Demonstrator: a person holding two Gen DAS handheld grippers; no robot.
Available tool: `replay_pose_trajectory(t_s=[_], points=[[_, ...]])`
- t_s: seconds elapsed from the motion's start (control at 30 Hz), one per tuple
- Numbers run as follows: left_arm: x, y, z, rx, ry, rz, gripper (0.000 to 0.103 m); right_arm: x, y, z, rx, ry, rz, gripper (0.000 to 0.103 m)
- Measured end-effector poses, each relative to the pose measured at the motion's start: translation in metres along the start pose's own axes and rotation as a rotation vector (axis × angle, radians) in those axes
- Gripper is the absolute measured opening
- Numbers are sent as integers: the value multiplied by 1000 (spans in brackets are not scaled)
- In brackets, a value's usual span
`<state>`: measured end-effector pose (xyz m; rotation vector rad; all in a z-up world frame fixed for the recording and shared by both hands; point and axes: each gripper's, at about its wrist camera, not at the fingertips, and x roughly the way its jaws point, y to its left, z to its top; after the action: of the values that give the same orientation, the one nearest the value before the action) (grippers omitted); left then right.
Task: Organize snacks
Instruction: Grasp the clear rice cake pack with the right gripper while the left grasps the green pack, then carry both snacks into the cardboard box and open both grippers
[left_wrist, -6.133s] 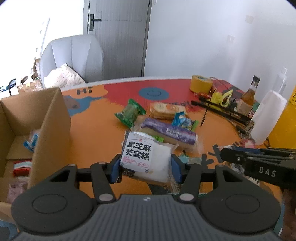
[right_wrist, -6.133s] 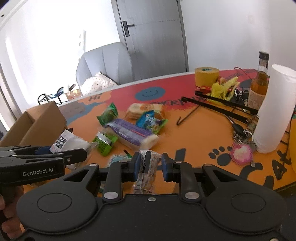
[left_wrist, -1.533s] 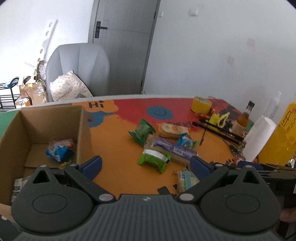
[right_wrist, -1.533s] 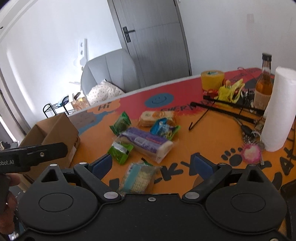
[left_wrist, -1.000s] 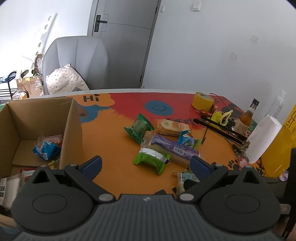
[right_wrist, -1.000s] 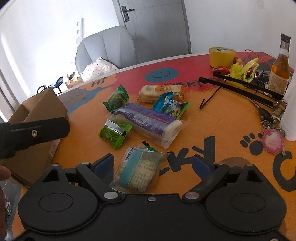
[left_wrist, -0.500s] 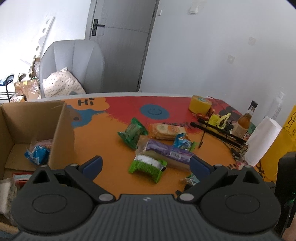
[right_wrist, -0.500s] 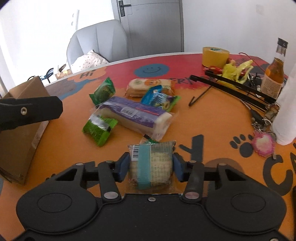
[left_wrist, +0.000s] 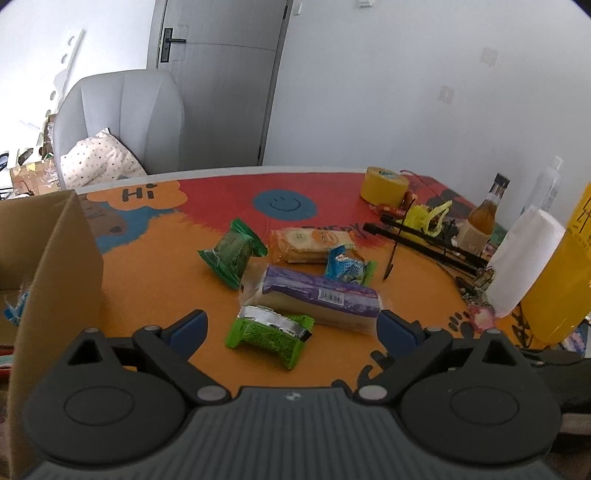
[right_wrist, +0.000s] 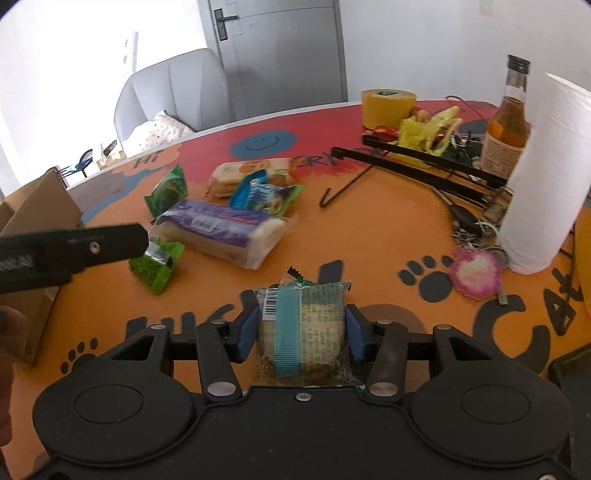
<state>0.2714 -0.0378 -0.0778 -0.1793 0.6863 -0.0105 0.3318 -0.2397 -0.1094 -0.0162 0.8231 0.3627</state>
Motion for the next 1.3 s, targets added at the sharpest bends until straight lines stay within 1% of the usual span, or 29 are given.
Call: replay_pose_trajectory(t_s=[0.03, 0.17, 0.23, 0.33, 0.47, 0.5, 0.53, 0.6, 0.67, 0.7, 0.77, 0.8, 0.83, 1.07, 1.1, 1.13, 1.23, 1.3], points=[[3, 0, -1, 2, 5, 4, 98, 0, -1, 0, 3, 0, 0, 53], [19, 4, -3, 7, 33, 22, 98, 0, -6, 0, 14, -5, 2, 56], [26, 6, -5, 8, 49, 25, 98, 1, -6, 0, 11, -5, -4, 64], [36, 6, -6, 17, 62, 45, 94, 2, -6, 1, 4, -6, -11, 69], [45, 6, -6, 19, 70, 50, 91, 4, -6, 1, -11, -9, -14, 69], [47, 5, -7, 27, 74, 52, 88, 4, -6, 1, -13, -12, -14, 69], [49, 4, -7, 33, 78, 53, 84, 4, -6, 0, -14, -14, -14, 69], [53, 2, -8, 38, 83, 55, 80, 4, -7, 0, -14, -16, -17, 68], [57, 2, -9, 39, 83, 65, 80, 4, -6, 0, -15, -19, -28, 65], [57, 1, -10, 44, 74, 71, 79, 3, -6, 0, -16, -20, -34, 62], [57, 0, -11, 49, 68, 72, 72, 3, -6, 0, -19, -21, -52, 56], [56, 0, -11, 51, 66, 73, 66, 3, -6, 0, -23, -21, -60, 50], [55, 0, -11, 52, 66, 73, 65, 2, -6, 0, -28, -21, -63, 47], [43, -2, -14, 40, 51, 62, 53, -8, -12, -4, 8, -31, -19, 46], [41, -2, -15, 39, 52, 59, 44, -11, -11, -4, 9, -37, -17, 46], [39, -2, -15, 38, 53, 55, 41, -14, -11, -4, 11, -43, -13, 46], [30, -3, -15, 40, 37, 55, 34, -19, -9, -2, 7, -57, -5, 46], [25, -2, -15, 34, 40, 46, 33, -24, -7, -2, 6, -65, 0, 46]])
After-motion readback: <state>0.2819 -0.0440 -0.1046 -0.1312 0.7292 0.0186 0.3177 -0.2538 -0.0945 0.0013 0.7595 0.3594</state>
